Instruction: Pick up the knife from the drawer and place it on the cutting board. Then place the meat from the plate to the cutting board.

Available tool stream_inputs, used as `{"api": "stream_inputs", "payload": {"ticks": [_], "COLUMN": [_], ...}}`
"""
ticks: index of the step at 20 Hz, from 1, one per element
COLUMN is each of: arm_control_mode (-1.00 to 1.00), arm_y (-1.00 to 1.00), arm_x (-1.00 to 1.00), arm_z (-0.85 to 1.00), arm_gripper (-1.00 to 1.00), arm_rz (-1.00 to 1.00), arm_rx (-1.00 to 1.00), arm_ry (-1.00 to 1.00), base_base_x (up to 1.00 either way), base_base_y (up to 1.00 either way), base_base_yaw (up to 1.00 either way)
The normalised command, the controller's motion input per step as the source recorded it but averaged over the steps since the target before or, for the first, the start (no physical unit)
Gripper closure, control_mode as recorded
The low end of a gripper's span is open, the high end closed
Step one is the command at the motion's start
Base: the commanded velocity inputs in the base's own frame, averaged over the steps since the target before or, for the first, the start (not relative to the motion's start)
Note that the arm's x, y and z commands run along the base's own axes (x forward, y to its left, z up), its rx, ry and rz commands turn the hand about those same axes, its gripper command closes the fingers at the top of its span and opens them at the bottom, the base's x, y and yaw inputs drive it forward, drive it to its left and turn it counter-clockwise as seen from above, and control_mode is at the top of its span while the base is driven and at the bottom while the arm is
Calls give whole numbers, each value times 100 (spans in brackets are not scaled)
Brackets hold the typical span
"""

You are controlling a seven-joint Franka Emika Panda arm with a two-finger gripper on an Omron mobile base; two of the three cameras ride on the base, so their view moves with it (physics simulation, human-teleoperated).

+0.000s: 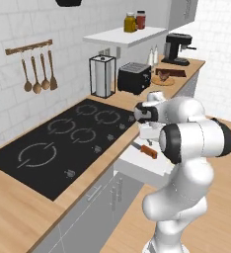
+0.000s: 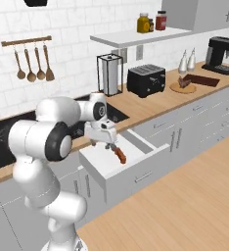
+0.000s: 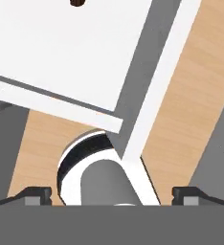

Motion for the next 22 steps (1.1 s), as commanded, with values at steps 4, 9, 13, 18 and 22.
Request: {"api": "stream_inputs", "payload": {"ticks": [4,9,13,18,22], "arm_control_mode": [-100,-100,-100,-100,-100], "arm_y": [-51,-21,-6,-1,-19], "arm_x": [85,52,24,30,46], "arm_z": [-77,-77,-73,-63,-36], "arm_gripper": [-100,-100,-100,-100,-100], "arm_rz": [36,20,20,17,12], "arm_rx": [-3,-1,8,13,6], "arm_ry": [9,-3,-14,-17,-19], "base_base_x": [0,0,0,0,0], "base_base_y": [0,0,0,0,0], "base_base_yaw": [0,0,0,0,0]}}
